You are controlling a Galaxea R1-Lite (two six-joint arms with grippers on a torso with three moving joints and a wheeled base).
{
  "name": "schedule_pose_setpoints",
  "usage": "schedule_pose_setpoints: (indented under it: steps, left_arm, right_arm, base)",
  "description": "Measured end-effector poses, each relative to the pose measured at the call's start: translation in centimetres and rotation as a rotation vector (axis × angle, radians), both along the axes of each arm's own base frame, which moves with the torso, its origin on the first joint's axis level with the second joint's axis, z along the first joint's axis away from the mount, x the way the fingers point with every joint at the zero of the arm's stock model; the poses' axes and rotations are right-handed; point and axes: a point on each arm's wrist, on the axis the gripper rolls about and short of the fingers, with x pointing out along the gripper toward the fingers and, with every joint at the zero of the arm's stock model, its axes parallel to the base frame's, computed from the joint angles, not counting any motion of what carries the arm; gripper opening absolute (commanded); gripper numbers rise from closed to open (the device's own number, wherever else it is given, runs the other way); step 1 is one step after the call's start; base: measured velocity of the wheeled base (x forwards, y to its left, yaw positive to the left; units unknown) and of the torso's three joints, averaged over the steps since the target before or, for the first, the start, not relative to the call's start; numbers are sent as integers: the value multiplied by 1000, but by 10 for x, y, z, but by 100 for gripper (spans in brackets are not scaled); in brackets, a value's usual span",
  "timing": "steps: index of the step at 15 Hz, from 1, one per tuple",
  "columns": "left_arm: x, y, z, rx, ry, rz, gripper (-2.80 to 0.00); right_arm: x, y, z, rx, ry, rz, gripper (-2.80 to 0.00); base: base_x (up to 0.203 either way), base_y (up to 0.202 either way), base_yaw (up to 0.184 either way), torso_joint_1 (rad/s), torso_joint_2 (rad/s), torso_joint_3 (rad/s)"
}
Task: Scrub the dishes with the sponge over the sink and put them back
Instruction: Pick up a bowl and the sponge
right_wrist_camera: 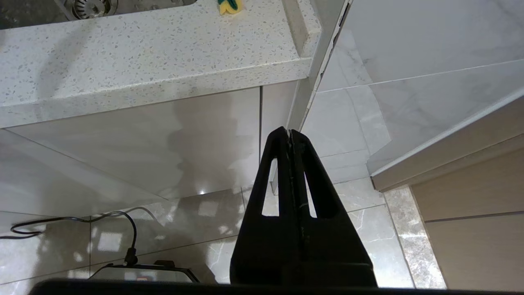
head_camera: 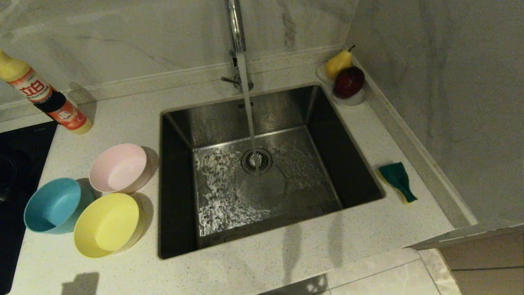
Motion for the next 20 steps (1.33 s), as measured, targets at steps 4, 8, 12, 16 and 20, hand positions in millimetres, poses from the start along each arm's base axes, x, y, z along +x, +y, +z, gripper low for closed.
schedule_pose_setpoints:
  steps: [4, 8, 12, 16, 20]
  left_arm:
    - [16, -3, -27, 11, -107, -127, -280]
    - [18, -3, -37, -2, -63, -123, -280]
    - [18, -3, -38, -5, -61, -122, -280]
    - [18, -3, -38, -5, -61, -122, -280]
    - [18, -3, -38, -5, -60, -122, -280]
  right_arm:
    - [0, 0, 0, 0, 0, 0, -280]
    - [0, 0, 0, 0, 0, 0, -280]
    - [0, 0, 0, 0, 0, 0, -280]
    - [0, 0, 0, 0, 0, 0, -280]
    - [0, 0, 0, 0, -1, 0, -280]
  base:
    - [0, 0, 0, 0, 0, 0]
    - [0, 0, 0, 0, 0, 0]
    - [0, 0, 0, 0, 0, 0]
    - [0, 0, 0, 0, 0, 0]
    - [0, 0, 0, 0, 0, 0]
